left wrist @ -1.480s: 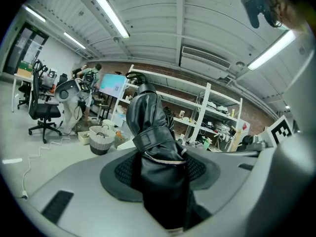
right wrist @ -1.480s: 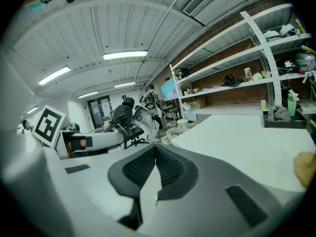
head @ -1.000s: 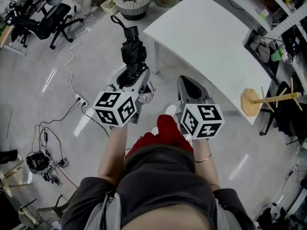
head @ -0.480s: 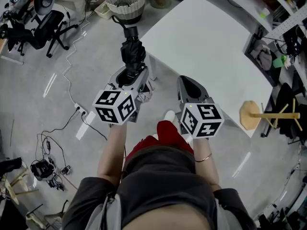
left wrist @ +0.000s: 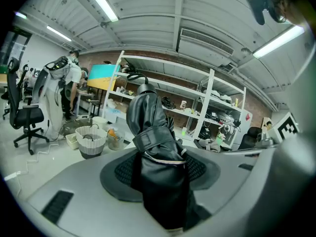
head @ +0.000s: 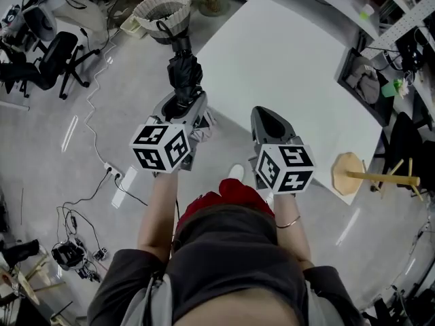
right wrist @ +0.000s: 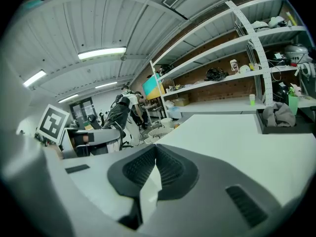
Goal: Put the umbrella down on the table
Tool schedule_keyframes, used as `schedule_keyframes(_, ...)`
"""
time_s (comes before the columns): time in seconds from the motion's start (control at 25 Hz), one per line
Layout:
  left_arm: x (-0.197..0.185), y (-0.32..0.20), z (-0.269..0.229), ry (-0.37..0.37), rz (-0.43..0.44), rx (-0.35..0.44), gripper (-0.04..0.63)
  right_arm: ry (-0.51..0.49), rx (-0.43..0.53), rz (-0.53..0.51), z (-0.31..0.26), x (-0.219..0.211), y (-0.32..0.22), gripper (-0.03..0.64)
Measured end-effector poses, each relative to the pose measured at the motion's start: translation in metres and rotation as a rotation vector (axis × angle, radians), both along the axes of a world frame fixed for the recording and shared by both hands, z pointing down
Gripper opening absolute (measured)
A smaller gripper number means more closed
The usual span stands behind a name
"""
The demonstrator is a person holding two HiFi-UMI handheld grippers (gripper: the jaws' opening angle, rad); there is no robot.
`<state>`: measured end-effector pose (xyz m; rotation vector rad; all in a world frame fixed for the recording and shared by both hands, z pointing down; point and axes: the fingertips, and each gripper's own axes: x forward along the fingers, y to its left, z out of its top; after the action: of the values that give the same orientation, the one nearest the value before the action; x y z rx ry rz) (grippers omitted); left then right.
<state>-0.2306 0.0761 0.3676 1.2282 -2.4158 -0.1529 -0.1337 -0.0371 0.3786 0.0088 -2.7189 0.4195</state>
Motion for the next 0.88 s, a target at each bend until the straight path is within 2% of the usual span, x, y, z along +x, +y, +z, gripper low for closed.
schedule_keyframes(0.4,-0.022,-0.072,-0.003,-0.018,0.08,-0.022,0.213,-0.012,-0.007,0.09,-0.001,-0.013,-0.069,0.02)
schedule_keyframes(0.88,-0.025,-0.137,-0.003,-0.032,0.206,-0.052,0.213,-0.009,-0.016,0.213,0.002,0.002,-0.122,0.02)
